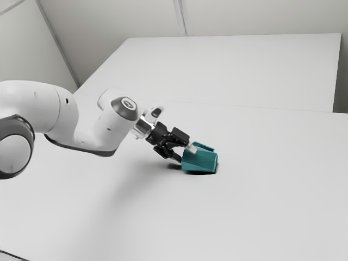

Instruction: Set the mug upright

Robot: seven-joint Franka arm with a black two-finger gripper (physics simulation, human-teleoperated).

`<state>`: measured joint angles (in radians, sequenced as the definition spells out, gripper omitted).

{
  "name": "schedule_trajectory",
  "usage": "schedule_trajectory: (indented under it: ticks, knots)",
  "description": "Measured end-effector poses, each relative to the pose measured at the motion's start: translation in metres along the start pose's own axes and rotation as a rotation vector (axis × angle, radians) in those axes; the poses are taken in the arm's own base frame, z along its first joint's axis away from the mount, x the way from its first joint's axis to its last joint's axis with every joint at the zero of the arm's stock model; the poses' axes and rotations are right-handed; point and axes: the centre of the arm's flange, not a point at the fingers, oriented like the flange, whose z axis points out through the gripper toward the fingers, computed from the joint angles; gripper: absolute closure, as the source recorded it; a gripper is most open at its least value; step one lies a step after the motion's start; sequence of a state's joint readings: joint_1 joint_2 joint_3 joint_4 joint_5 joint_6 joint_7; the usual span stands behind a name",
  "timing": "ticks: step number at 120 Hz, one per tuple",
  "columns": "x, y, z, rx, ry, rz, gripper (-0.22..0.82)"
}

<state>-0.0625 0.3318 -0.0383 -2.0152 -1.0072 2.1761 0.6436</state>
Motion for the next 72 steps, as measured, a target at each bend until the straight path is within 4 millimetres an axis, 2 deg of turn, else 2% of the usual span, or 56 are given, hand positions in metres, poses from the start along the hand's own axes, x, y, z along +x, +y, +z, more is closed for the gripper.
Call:
schedule_trajectory:
  ticks: [46, 72]
  knots:
    - [0.002, 0.004, 0.005, -0.076, 0.057, -0.001, 0.00]
    - [0.001, 0.001, 0.014, -0.112, 0.071, -0.004, 0.00]
